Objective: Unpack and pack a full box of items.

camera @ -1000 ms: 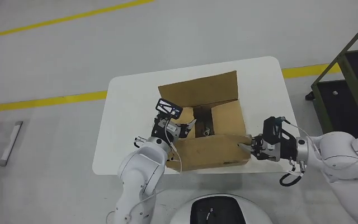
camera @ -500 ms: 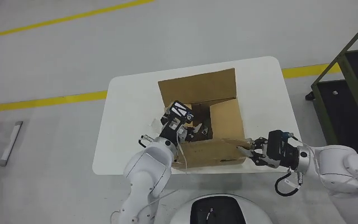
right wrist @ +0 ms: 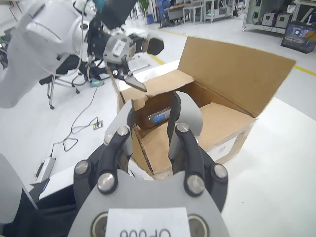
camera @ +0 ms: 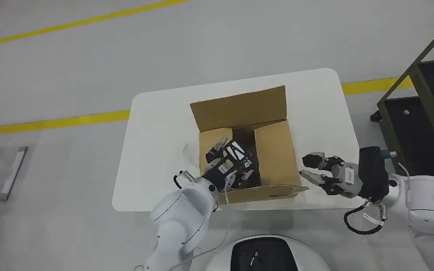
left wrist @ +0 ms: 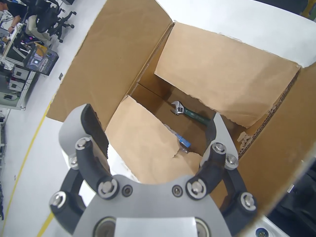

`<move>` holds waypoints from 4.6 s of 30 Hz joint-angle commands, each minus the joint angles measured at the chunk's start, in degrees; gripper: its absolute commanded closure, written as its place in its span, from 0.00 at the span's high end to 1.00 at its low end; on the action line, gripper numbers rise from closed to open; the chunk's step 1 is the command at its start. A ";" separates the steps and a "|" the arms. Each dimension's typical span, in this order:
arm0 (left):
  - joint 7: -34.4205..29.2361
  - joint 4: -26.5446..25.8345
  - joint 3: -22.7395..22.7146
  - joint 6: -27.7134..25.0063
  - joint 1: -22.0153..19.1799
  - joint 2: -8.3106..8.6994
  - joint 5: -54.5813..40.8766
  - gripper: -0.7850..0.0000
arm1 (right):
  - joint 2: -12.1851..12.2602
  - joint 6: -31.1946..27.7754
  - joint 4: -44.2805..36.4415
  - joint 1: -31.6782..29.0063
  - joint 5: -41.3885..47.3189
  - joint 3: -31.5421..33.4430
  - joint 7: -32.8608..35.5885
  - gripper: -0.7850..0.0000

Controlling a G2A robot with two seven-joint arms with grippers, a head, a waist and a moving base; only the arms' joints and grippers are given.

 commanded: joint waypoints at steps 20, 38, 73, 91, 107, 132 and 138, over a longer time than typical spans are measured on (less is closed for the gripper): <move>3.22 -4.94 -4.94 3.37 3.74 1.62 -5.22 1.00 | 1.12 -4.80 2.24 3.95 -0.42 -12.03 15.36 0.00; 4.25 -4.82 -5.24 4.27 3.45 1.64 -5.77 1.00 | 1.12 -1.05 3.73 3.95 -9.84 -12.17 4.71 0.00; -0.38 3.09 -0.62 9.60 0.49 1.39 -3.51 1.00 | 0.40 2.94 16.43 2.76 -16.54 -8.84 -9.63 0.00; -1.03 12.94 5.25 12.09 -3.95 1.70 13.28 1.00 | 0.78 3.79 9.94 5.66 -12.61 -6.68 -7.23 0.00; 2.05 11.13 3.20 11.48 -3.13 2.48 20.91 1.00 | -0.99 8.48 15.72 15.67 -15.33 -20.40 -0.86 0.00; 9.09 4.63 -15.12 -1.98 -5.87 5.55 32.09 1.00 | -1.70 12.40 16.18 18.71 -14.45 -23.53 2.85 0.00; 12.35 8.41 -18.92 -4.15 -5.75 6.31 32.74 1.00 | -1.62 13.64 15.39 18.75 -14.38 -22.78 3.75 0.00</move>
